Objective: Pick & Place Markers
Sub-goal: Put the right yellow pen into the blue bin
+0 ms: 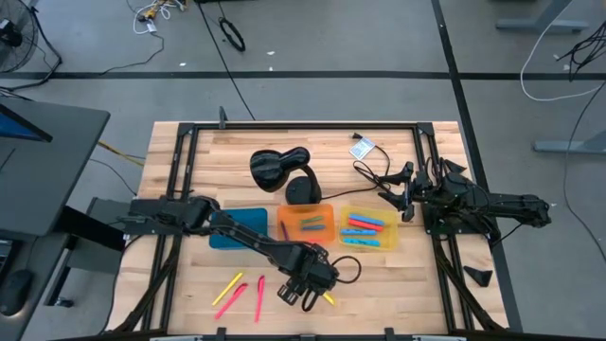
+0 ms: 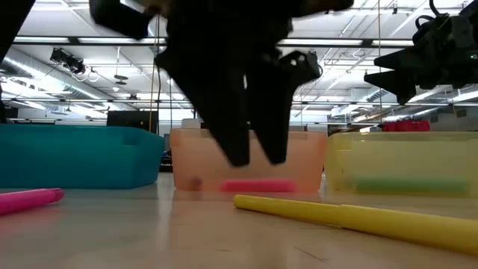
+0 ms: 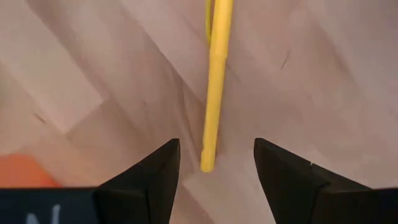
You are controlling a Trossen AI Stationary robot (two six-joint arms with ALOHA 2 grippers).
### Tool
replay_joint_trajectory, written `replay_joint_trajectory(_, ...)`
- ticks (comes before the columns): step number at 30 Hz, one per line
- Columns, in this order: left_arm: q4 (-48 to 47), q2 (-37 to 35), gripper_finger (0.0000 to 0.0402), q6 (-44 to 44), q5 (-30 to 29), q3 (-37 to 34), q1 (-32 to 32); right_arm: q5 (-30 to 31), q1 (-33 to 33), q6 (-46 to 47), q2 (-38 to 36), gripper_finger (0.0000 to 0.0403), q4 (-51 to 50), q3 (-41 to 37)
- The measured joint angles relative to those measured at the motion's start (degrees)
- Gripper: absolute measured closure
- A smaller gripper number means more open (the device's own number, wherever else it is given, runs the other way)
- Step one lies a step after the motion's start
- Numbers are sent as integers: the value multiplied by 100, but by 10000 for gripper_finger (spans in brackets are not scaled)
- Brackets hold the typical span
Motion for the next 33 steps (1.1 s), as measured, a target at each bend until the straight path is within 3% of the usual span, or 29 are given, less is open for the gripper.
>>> replay_joint_trajectory(16,398,492,191,20,-16,16,2,-1,0,0,0,144,-2,0)
replay_joint_trajectory(33,365,511,200,-298,534,11,46,-2,-1,0,0,144,-2,0)
